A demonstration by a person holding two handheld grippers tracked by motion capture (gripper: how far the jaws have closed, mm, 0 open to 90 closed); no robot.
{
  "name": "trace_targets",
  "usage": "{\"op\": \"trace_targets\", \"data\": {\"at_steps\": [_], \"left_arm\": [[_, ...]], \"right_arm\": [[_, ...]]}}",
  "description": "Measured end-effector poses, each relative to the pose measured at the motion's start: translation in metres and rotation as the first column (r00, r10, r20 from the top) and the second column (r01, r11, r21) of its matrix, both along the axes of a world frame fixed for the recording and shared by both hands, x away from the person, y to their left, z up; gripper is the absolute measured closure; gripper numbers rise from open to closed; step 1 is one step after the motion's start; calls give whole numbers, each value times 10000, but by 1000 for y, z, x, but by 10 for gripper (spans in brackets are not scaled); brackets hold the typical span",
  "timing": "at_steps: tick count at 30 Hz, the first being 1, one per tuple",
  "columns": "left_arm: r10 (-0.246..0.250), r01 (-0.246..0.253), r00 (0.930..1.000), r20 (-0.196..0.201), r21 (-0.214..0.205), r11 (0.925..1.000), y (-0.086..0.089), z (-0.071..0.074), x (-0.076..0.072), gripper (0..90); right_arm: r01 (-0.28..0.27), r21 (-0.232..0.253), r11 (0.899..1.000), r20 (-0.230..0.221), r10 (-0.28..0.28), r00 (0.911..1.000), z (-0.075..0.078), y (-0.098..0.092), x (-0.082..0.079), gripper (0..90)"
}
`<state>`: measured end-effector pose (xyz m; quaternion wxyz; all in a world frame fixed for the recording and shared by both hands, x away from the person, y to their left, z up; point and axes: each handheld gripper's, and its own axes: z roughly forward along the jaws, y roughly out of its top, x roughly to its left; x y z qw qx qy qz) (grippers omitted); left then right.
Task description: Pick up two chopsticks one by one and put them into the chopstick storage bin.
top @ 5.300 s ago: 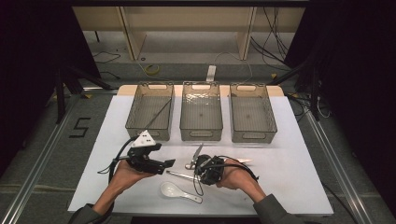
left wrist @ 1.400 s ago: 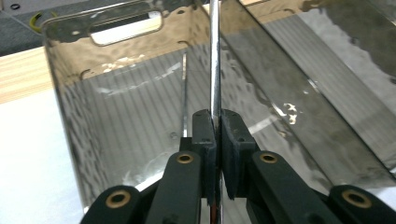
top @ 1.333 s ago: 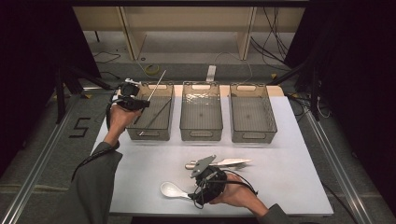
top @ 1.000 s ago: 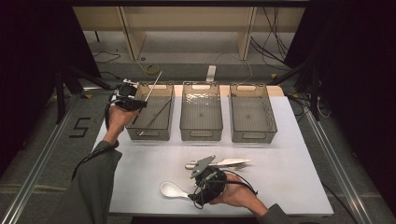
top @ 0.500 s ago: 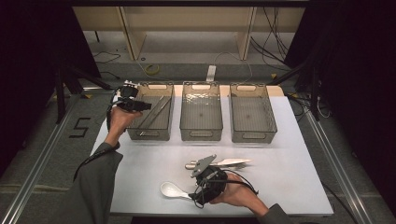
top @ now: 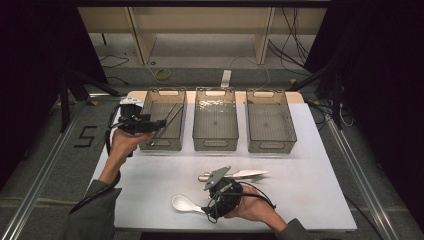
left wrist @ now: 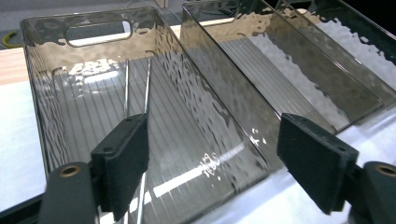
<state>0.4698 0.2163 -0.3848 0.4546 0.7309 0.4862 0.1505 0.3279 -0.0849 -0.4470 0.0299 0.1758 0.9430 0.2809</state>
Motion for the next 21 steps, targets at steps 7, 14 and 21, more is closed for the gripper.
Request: {"op": "trace_targets", "data": {"at_steps": [7,14,21], "left_arm": [[-444,457,9980,454,-287,9985,-9,-5,-21,200],[-1065,1108,9908,834,-494,9926,-16,-15,-44,172],[-1151,1201,9891,917,-501,9915,-17,-26,-62,159]], "right_arm": [[-62,-3,10000,184,62,9998,0,1,1,348],[-11,-122,9999,120,12,9999,-3,3,1,347],[-108,-184,9998,-8,108,9999,-6,9,-1,344]]}}
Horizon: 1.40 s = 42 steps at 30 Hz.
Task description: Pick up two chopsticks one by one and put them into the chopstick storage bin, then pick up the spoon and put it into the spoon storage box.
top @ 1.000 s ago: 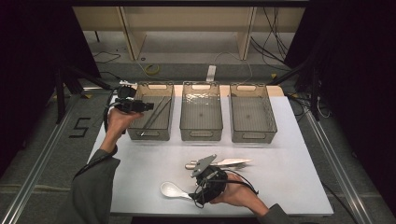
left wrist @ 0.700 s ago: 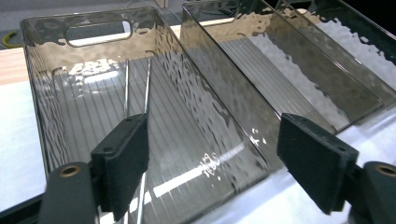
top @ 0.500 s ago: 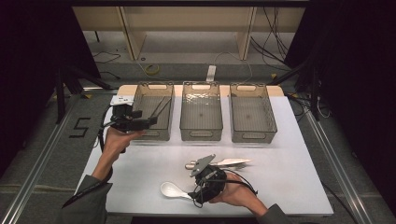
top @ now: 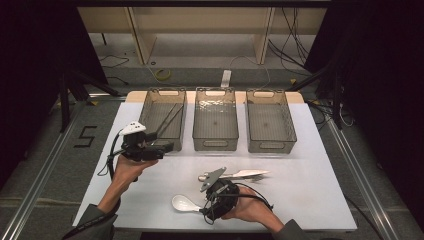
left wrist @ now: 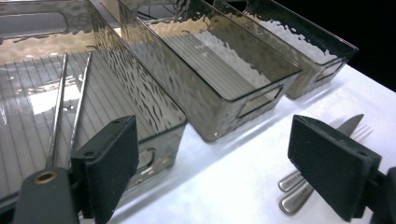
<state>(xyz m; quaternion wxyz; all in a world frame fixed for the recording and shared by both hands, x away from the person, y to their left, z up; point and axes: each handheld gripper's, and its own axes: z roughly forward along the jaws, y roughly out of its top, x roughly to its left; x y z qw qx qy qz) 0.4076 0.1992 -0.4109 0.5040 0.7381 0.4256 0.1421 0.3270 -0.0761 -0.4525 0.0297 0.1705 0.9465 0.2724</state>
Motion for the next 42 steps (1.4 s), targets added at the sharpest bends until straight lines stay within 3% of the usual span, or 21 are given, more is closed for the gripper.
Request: {"op": "trace_targets", "data": {"at_steps": [11,16,25,42], "left_arm": [[-228,231,9992,324,-83,9997,-4,-2,-23,159],[-445,442,9983,390,87,9990,-9,-3,-31,158],[-675,676,9962,545,8,9977,-8,-3,-37,157],[-535,536,9961,706,1,9986,-8,-3,-42,157]], "right_arm": [[-225,-237,9995,-222,219,9995,-4,9,-1,386],[-259,-223,9994,-261,253,9993,-5,13,0,408],[-337,-363,9988,-414,322,9986,-8,16,2,426],[-418,-499,9979,-545,390,9977,-9,17,3,474]]}}
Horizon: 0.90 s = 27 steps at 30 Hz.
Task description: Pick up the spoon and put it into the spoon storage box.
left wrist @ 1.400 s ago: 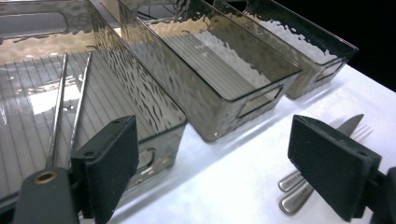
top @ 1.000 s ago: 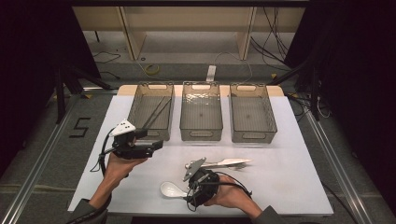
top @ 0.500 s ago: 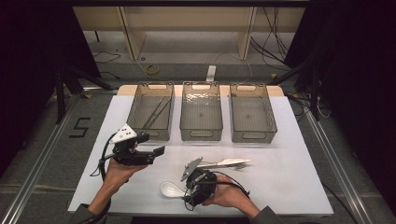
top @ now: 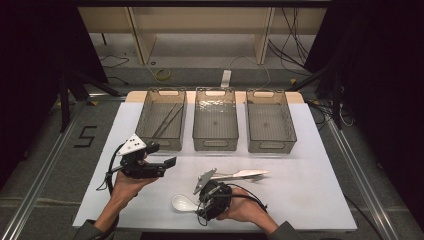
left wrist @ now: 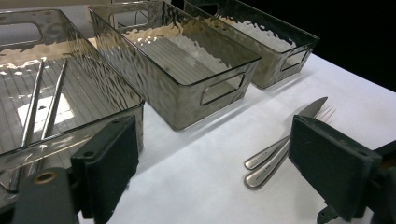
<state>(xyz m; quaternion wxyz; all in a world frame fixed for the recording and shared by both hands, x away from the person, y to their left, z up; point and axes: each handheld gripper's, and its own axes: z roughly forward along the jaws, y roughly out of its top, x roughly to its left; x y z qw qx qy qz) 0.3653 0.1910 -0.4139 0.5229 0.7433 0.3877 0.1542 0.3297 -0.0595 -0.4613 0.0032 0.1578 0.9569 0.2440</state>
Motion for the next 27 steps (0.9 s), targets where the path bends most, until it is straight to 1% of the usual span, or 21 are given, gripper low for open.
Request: {"op": "trace_targets", "data": {"at_steps": [1,5,6,7,9,10,11,13,16,18,19,20,21,22,24,25,27], "left_arm": [[10,-10,10000,12,-15,10000,0,0,0,157],[-6,6,10000,69,41,10000,-1,0,-2,157],[-7,6,10000,74,54,10000,-1,1,-2,157],[-28,27,10000,67,54,10000,-2,0,-3,157],[-39,38,9999,120,109,9999,-2,1,-4,157],[-40,38,9999,133,103,9999,-2,1,-4,157],[-48,47,9999,137,84,10000,-2,1,-5,157],[-29,28,9999,119,82,10000,-1,1,-5,157],[-45,44,9999,133,96,9999,-1,1,-6,157],[-31,29,9999,132,115,9999,-1,1,-6,157],[-29,27,9999,121,114,9999,-1,1,-6,157],[-46,45,9999,119,125,9999,-1,0,-6,157],[-50,48,9999,121,133,9999,-1,0,-6,157],[-77,75,9999,122,167,9998,-1,0,-6,157],[-58,56,9999,127,139,9999,-1,0,-6,157],[-45,43,9999,128,124,9999,-1,0,-5,157],[-71,69,9999,120,160,9998,-1,0,-5,157]], "right_arm": [[52,-16,10000,58,-52,10000,0,1,0,480],[53,-76,10000,48,-53,10000,-1,3,0,514],[-70,-170,9998,72,71,9999,-2,3,0,522],[-2,-148,9999,54,3,10000,-2,4,-1,532],[-172,-234,9996,79,174,9998,-2,4,-1,552],[-133,-193,9997,59,134,9999,-2,5,-2,563],[-186,-295,9994,31,187,9998,-2,5,-2,575],[-201,-292,9994,-24,200,9998,-2,6,-3,596],[-314,-268,9991,79,317,9995,-4,8,-4,618],[-277,-457,9986,-37,275,9996,-4,9,-4,635],[-416,-559,9976,9,417,9991,-5,8,-4,648],[-335,-507,9982,118,342,9993,-6,9,-5,658],[-424,-569,9975,213,436,9988,-7,9,-5,672],[-440,-727,9964,199,455,9988,-6,10,-6,687],[-395,-821,9958,281,419,9987,-6,10,-6,716],[-305,-803,9963,325,332,9989,-6,10,-7,726],[-345,-814,9961,369,376,9986,-6,10,-7,738]]}}
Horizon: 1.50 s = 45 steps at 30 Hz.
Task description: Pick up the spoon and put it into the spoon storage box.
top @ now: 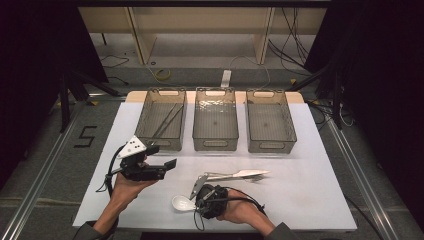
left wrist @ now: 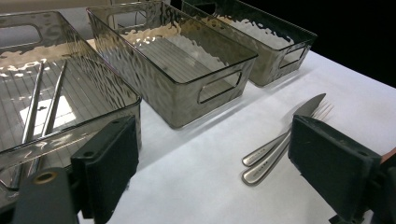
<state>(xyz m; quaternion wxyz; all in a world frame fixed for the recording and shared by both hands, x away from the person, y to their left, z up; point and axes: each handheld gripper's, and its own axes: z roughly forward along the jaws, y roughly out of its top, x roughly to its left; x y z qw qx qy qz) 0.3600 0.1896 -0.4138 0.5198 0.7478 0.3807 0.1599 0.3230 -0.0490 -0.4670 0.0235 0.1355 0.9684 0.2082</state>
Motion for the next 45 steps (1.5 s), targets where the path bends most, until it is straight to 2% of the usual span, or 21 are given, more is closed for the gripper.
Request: {"op": "trace_targets", "data": {"at_steps": [4,7,10,12,16,18,20,22,23,26,28,32,38,45], "left_arm": [[15,-15,10000,43,19,10000,0,0,0,157],[25,-26,10000,48,45,10000,0,0,0,158],[67,-67,10000,61,-29,10000,0,0,0,158],[81,-81,9999,66,-9,10000,0,0,0,158],[89,-88,9999,52,-34,10000,1,0,0,158],[89,-89,10000,30,-24,10000,1,0,1,158],[136,-136,9999,29,-75,9999,1,0,1,158],[184,-183,9998,32,-52,9998,2,0,1,158],[218,-217,9998,32,-63,9997,2,0,1,158],[272,-271,9996,48,-124,9996,3,1,1,158],[285,-285,9996,50,-127,9995,3,0,1,158],[327,-326,9995,40,-251,9992,3,0,1,158],[331,-330,9994,32,-305,9990,3,0,2,158],[280,-277,9996,85,-360,9990,3,1,2,158]], "right_arm": [[-142,-59,9999,64,143,9999,0,0,1,754],[-109,83,9999,129,108,9999,-2,0,1,761],[-39,142,9999,107,37,9999,-1,0,1,764],[-200,-6,9998,23,200,9998,0,-1,2,766],[-264,54,9996,-16,264,9996,1,-3,4,768],[-188,154,9997,107,186,9998,2,-6,6,768],[137,397,9991,213,-145,9997,6,-10,9,768],[284,396,9988,219,-293,9993,12,-15,14,768],[357,569,9977,374,-379,9986,13,-18,16,769],[623,688,9957,410,-652,9970,18,-28,23,769],[989,807,9918,459,-1028,9936,22,-34,26,769],[1231,1108,9862,663,-1310,9892,31,-47,36,769],[1837,1636,9693,846,-1993,9763,48,-66,48,769],[2280,1847,9560,1159,-2515,9609,63,-78,63,769]]}}
